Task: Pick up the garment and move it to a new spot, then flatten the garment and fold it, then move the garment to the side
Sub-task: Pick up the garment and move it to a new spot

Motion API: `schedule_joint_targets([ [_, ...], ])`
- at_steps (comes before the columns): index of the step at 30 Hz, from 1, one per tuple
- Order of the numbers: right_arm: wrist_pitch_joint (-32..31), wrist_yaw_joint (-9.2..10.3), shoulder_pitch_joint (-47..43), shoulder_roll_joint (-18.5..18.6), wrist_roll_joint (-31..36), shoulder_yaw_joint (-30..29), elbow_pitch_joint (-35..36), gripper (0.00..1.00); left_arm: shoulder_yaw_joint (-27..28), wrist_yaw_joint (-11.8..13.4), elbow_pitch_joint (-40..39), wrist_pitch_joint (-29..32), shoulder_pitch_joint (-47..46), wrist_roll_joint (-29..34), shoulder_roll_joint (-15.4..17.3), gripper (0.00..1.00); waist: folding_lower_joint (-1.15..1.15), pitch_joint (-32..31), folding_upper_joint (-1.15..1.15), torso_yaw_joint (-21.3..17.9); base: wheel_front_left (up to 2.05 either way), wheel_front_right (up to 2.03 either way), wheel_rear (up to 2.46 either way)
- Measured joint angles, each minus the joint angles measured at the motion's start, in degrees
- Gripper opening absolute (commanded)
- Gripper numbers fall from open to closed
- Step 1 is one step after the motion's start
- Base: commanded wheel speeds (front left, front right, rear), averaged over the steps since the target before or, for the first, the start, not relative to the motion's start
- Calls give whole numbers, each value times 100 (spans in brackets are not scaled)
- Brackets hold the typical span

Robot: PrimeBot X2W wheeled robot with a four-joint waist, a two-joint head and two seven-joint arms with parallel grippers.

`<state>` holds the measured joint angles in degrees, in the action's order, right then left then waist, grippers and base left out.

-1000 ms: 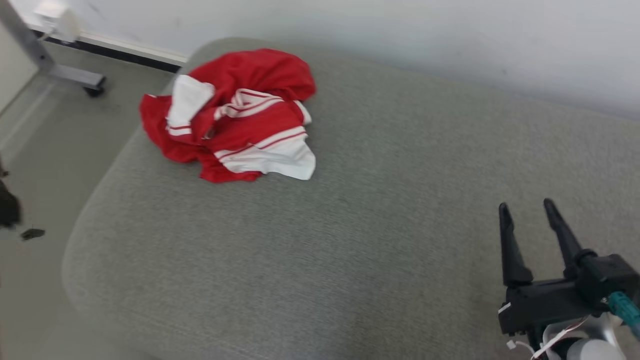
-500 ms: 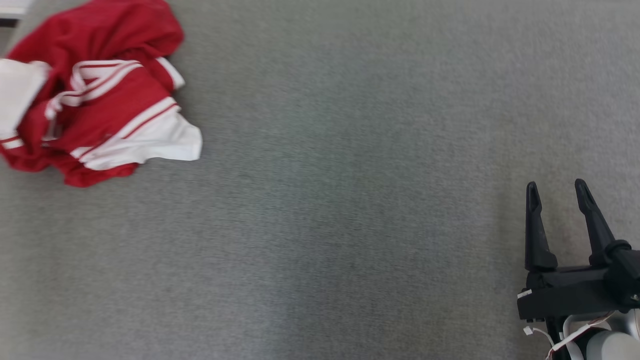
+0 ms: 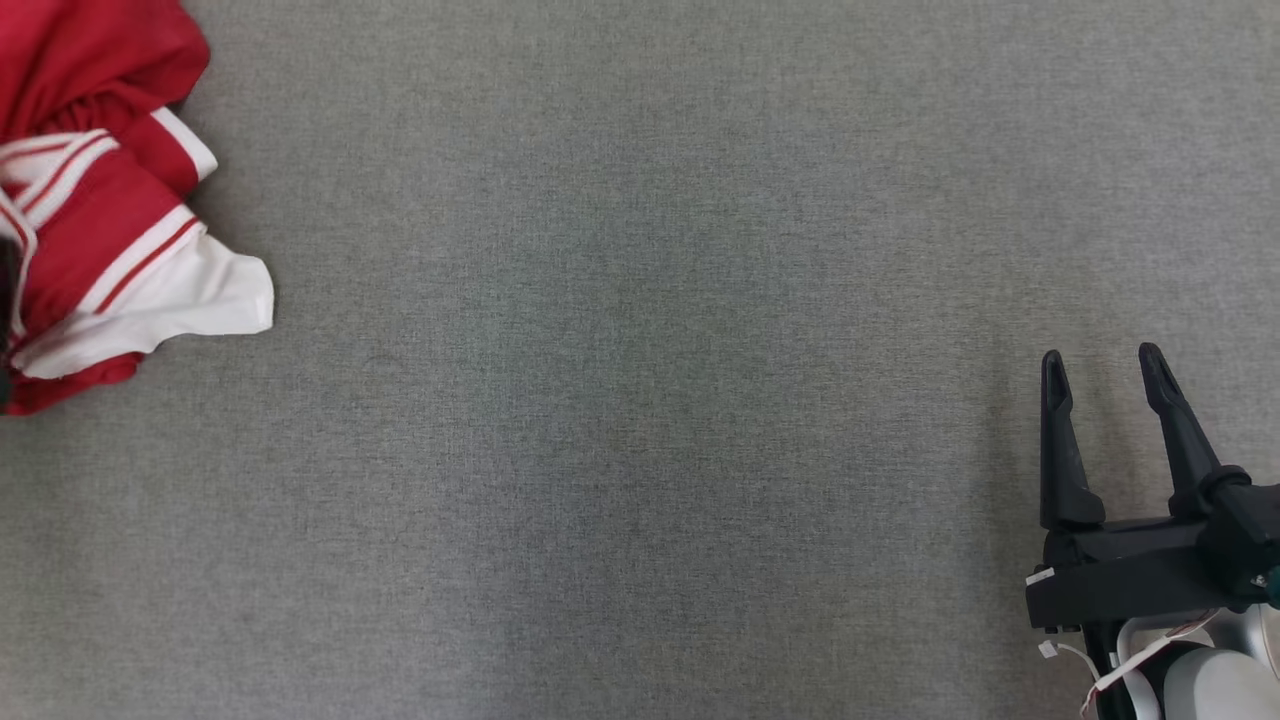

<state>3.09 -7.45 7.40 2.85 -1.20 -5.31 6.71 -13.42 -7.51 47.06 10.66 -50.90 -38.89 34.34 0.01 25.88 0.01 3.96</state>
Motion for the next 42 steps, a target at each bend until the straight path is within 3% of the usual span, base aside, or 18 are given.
schedule_joint_targets([
  [7,63,0,3,0,-80,48,-96,100,-535,1,185,598,115,-645,168,100,-1,-85,-1,-98,0,0,0],
  [8,68,0,4,0,-80,58,-104,100,-583,1,205,589,130,-676,194,41,-1,-91,-1,-112,0,0,0],
  [9,82,0,4,-1,-81,59,-112,100,-648,1,218,526,136,-708,210,0,-1,-100,-1,-123,0,0,0],
  [19,205,0,-19,-1,-226,45,-375,100,-905,0,424,-1192,-330,-337,434,0,-1,-385,-1,-65,0,0,0],
  [25,372,0,-44,-1,-385,108,-738,100,-1006,42,210,-1782,-982,20,466,0,-1,-731,-1,-2,0,0,0],
  [33,669,0,-145,-1,-644,131,-1177,100,-1289,52,-749,-1710,-1914,331,235,0,-2,-1213,-1,-82,0,0,0],
  [42,906,0,-246,1,-856,174,-1514,100,-1573,147,-2009,-1151,-2230,275,-341,0,-2,-1447,-1,-677,0,0,0],
])
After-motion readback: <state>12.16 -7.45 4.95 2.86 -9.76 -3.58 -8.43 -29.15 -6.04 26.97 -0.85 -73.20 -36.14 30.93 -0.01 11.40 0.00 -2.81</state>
